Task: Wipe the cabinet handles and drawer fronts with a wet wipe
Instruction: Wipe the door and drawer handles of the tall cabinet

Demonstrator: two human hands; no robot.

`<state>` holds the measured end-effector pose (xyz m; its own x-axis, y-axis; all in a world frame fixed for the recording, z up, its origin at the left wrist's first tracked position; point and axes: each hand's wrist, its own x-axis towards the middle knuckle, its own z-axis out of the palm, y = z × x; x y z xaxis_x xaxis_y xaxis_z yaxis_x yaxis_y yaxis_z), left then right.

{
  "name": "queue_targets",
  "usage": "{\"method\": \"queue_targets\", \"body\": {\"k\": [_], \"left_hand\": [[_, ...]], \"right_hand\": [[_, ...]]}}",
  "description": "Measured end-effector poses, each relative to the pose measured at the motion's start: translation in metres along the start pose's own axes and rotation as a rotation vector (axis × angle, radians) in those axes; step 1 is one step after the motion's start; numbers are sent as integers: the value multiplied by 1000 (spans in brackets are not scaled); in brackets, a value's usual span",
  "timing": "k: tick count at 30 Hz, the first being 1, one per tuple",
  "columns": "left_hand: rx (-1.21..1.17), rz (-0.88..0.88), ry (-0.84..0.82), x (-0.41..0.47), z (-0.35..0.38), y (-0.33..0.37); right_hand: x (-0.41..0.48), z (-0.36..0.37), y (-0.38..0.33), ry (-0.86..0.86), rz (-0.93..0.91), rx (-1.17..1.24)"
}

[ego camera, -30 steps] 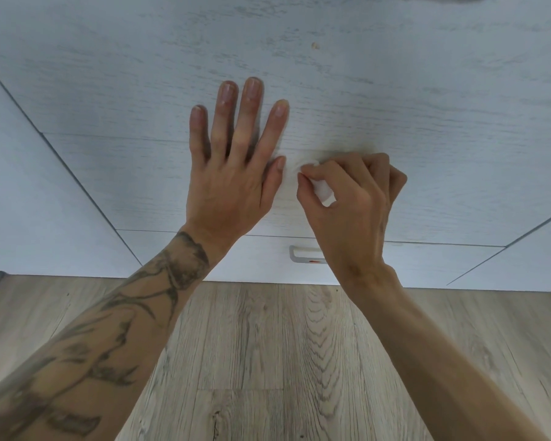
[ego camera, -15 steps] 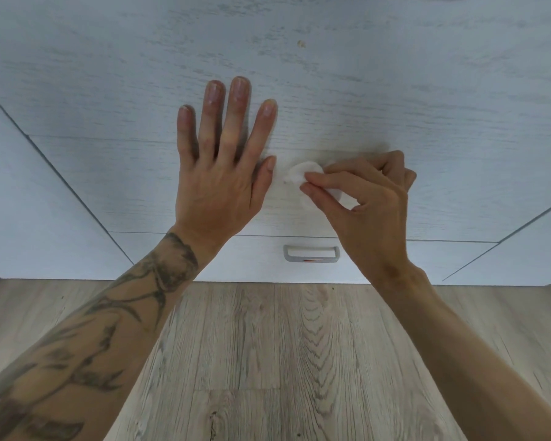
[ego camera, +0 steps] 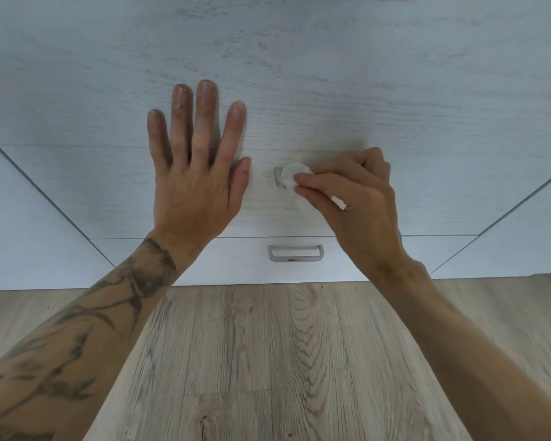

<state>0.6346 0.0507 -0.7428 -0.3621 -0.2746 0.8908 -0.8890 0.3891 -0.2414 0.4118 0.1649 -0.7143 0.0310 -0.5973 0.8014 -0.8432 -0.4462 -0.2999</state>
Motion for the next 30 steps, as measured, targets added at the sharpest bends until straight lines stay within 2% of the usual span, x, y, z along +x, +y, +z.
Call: {"method": "queue_targets", "body": {"k": [7, 17, 22, 27, 30], "left_hand": [[-6, 8, -2, 0, -1, 0], [-25, 8, 6, -2, 1, 2], [-14, -2, 10, 0, 1, 0], [6, -7, 10, 1, 1, 2], [5, -11, 21, 1, 2, 2]], "right_hand": [[-15, -24, 13, 122, 73, -55], [-26, -34, 9, 387, 419, -36], [-24, -18, -1, 196, 510, 139], [-31, -12, -14, 288, 559, 203], [-34, -14, -17, 272, 538, 188]]}}
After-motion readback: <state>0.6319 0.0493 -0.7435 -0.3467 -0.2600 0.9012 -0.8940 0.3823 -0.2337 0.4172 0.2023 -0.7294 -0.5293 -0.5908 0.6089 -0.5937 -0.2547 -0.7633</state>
